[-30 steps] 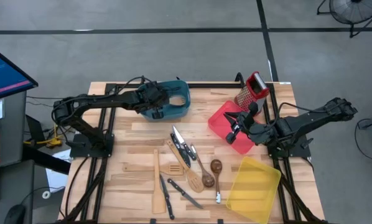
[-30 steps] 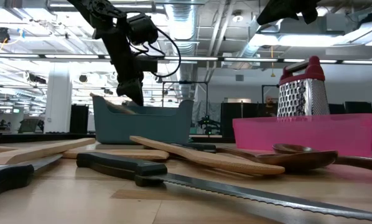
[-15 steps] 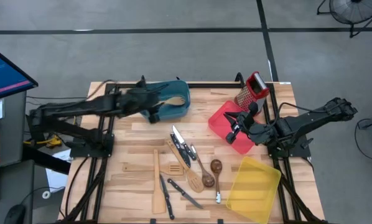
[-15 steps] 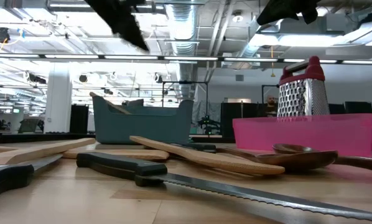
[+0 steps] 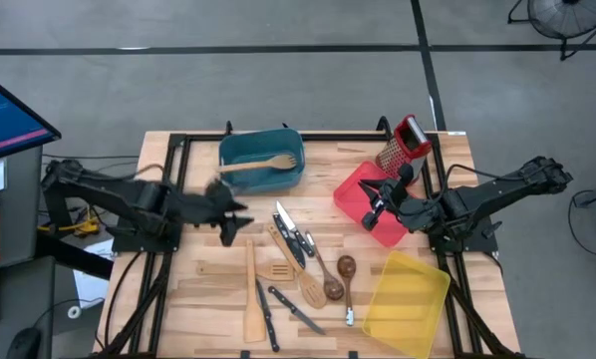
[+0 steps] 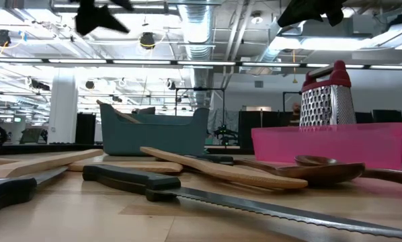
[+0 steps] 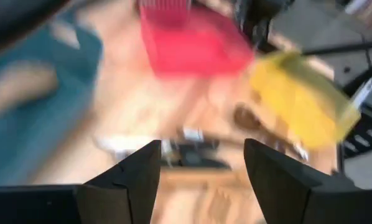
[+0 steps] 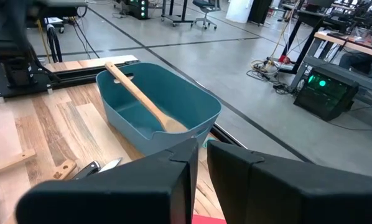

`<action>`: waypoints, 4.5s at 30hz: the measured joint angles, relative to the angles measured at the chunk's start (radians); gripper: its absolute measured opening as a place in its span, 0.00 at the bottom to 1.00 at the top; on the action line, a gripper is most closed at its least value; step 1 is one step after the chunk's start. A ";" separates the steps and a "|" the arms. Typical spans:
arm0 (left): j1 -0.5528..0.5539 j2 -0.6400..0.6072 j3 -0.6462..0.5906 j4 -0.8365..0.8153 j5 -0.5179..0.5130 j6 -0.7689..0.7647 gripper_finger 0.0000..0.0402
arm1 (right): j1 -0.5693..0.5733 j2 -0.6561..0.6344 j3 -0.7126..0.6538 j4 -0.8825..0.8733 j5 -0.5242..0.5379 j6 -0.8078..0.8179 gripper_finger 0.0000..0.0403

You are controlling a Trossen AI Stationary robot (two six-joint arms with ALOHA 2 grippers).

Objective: Pick & Place Kitchen Items
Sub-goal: Put the wooden spatula into the yellow bin

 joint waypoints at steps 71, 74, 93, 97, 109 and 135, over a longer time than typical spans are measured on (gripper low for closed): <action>-0.106 0.561 -0.186 0.133 0.055 -0.718 0.19 | -0.003 0.000 0.000 -0.001 -0.002 0.000 0.12; -0.106 0.561 -0.186 0.137 0.051 -0.718 0.14 | -0.003 0.000 0.000 -0.001 -0.003 0.000 0.12; -0.107 0.444 -0.186 0.158 0.032 -0.658 0.15 | -0.003 0.000 0.000 -0.001 -0.003 0.000 0.12; -0.107 0.328 -0.186 0.161 -0.002 -0.612 0.15 | -0.003 0.000 0.000 -0.001 -0.003 0.000 0.12; -0.106 -0.061 -0.186 0.442 -0.052 -0.187 0.15 | -0.003 0.000 0.000 0.000 -0.003 0.000 0.12; -0.106 -0.215 -0.186 1.156 0.573 0.487 0.15 | -0.003 0.000 0.000 0.000 -0.003 0.000 0.12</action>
